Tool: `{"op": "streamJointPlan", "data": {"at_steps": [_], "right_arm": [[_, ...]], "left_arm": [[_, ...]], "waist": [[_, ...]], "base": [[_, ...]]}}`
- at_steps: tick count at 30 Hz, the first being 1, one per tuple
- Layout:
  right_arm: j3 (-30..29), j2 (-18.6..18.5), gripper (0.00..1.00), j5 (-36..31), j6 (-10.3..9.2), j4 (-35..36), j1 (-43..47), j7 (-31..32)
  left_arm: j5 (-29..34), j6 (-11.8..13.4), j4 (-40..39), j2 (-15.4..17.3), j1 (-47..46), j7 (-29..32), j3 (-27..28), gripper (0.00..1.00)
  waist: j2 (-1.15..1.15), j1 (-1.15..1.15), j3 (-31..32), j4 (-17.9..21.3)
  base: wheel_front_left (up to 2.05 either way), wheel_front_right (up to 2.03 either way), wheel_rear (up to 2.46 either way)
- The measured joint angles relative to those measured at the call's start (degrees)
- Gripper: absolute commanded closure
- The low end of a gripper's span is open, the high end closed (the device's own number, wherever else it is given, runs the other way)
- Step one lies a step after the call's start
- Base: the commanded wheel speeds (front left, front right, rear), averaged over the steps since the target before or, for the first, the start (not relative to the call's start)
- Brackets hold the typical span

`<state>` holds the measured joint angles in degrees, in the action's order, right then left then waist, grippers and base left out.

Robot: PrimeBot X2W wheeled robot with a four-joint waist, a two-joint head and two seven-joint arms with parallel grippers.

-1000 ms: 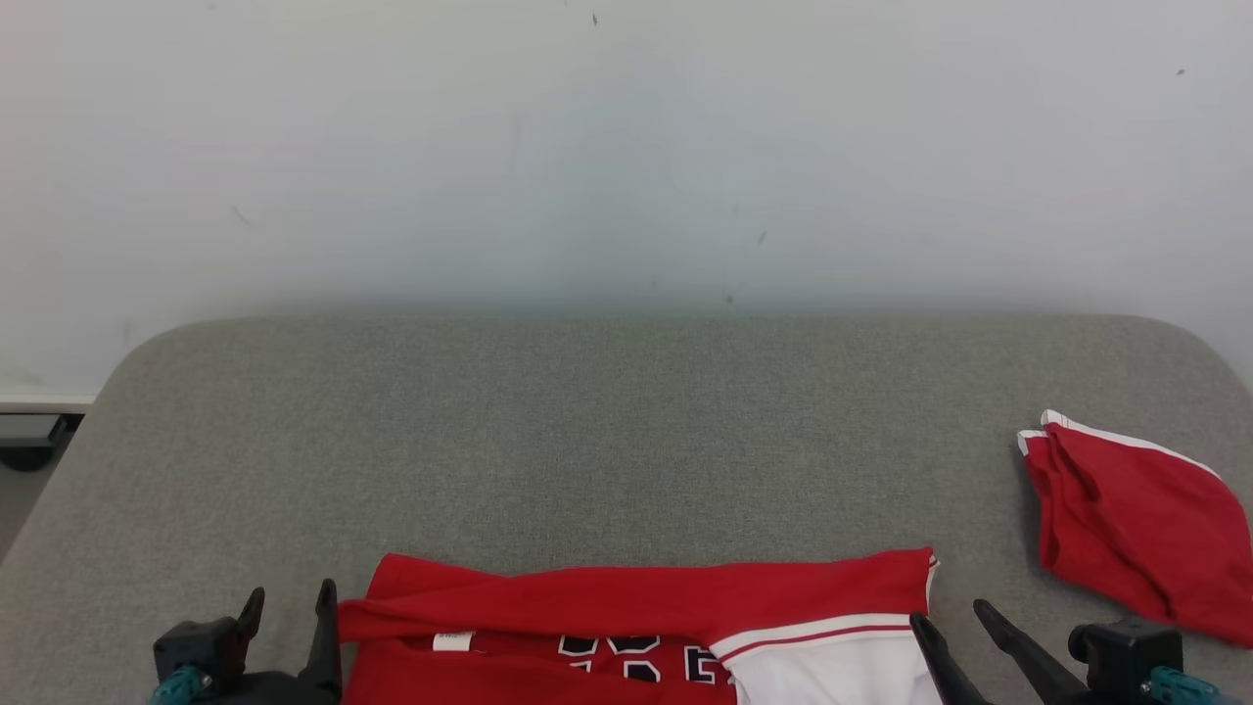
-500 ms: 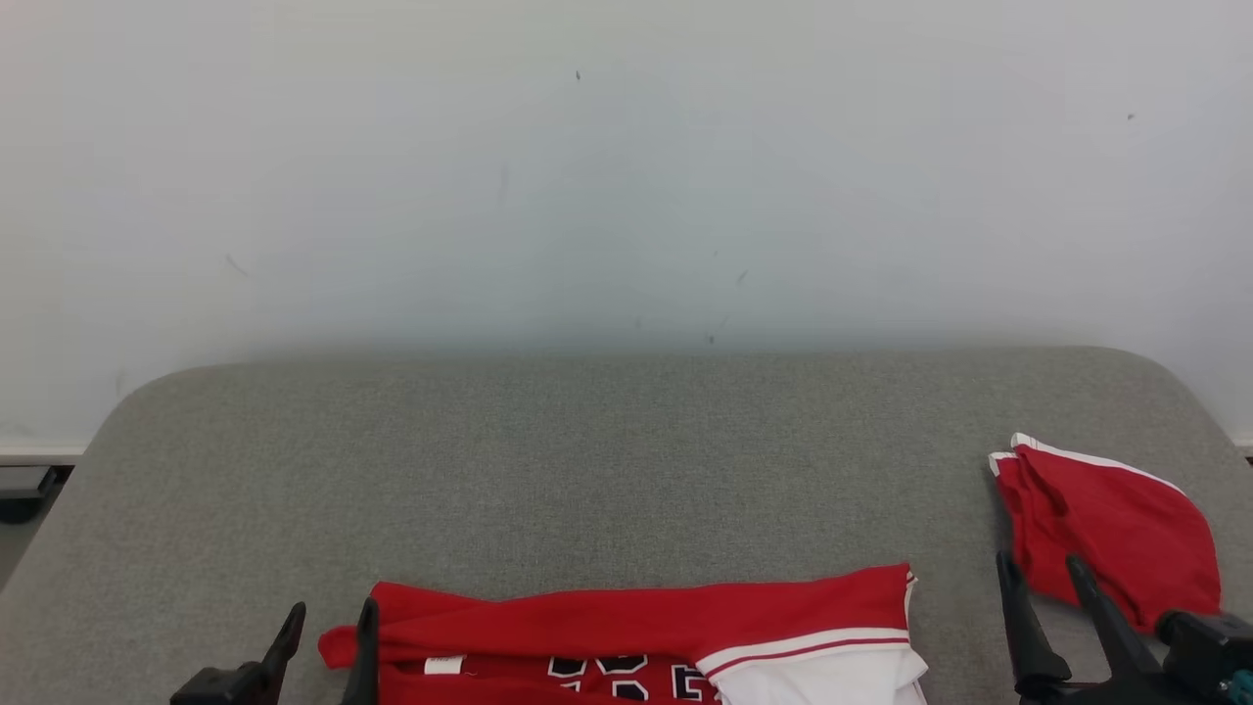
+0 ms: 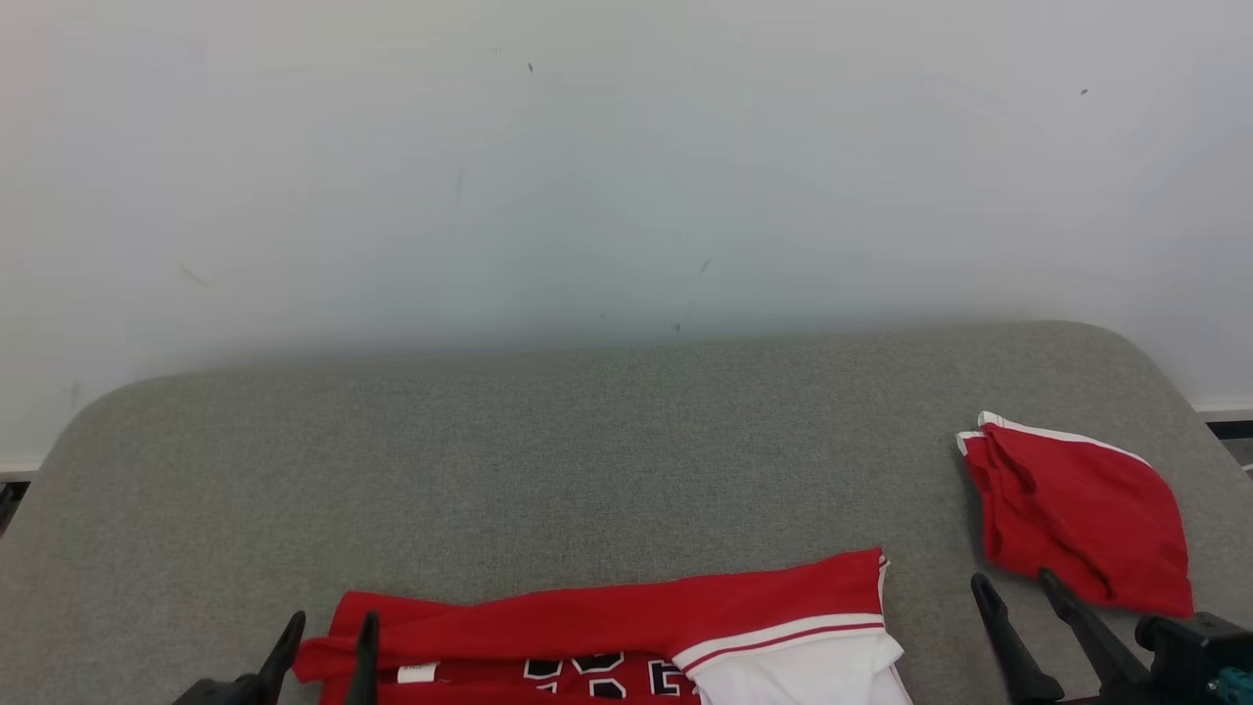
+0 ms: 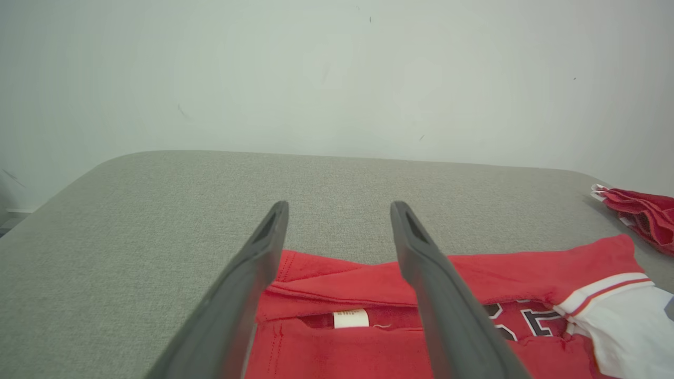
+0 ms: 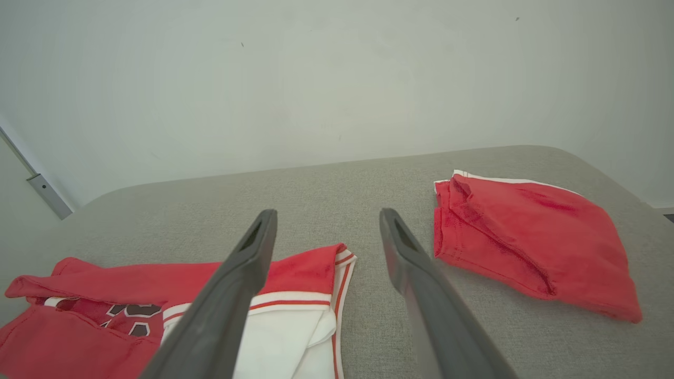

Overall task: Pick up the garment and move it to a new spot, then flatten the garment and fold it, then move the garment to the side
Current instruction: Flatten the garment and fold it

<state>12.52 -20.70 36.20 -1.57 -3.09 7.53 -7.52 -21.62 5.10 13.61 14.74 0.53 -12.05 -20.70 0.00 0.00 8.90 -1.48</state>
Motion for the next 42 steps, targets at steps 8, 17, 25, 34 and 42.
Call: {"op": "streamJointPlan", "data": {"at_steps": [8, 17, 25, 34, 42], "right_arm": [[-0.3, -1.2, 0.00, 0.1, 1.26, -0.3, -0.2, 0.5], [-0.1, -1.4, 0.00, 0.1, 2.08, -0.3, -0.2, 0.7], [0.3, -2.5, 0.00, 0.1, 2.05, -1.0, -1.1, 2.9], [3.8, -1.2, 0.00, 0.5, -0.58, -10.3, -8.6, 13.5], [7.3, 2.3, 0.00, 1.7, -1.80, -18.5, -14.3, 22.6]], "left_arm": [[0.0, 0.9, -1.5, 1.2, 1.0, 2.5, 2.0, 0.00], [0.0, 1.0, -3.3, 2.2, 2.6, 5.7, 3.0, 0.00], [0.0, 1.4, -5.1, 2.0, 2.5, 7.7, 2.8, 0.00], [0.0, 1.4, -5.9, 1.9, 2.0, 9.6, 1.8, 0.00], [0.5, 1.4, -6.3, 1.6, 0.6, 11.1, 0.9, 0.00]], "waist": [[0.01, 0.00, -0.5, 0.3], [0.01, 0.01, -1.1, 0.3], [0.01, 0.00, -1.9, 0.0], [0.00, 0.01, -3.8, -1.0], [0.00, 0.01, -5.0, -2.7]], "base": [[0.00, 0.00, 0.00], [0.00, 0.00, 0.00], [0.00, 0.00, 0.00], [0.00, 0.00, 0.00], [0.00, 0.00, 0.00]]}}
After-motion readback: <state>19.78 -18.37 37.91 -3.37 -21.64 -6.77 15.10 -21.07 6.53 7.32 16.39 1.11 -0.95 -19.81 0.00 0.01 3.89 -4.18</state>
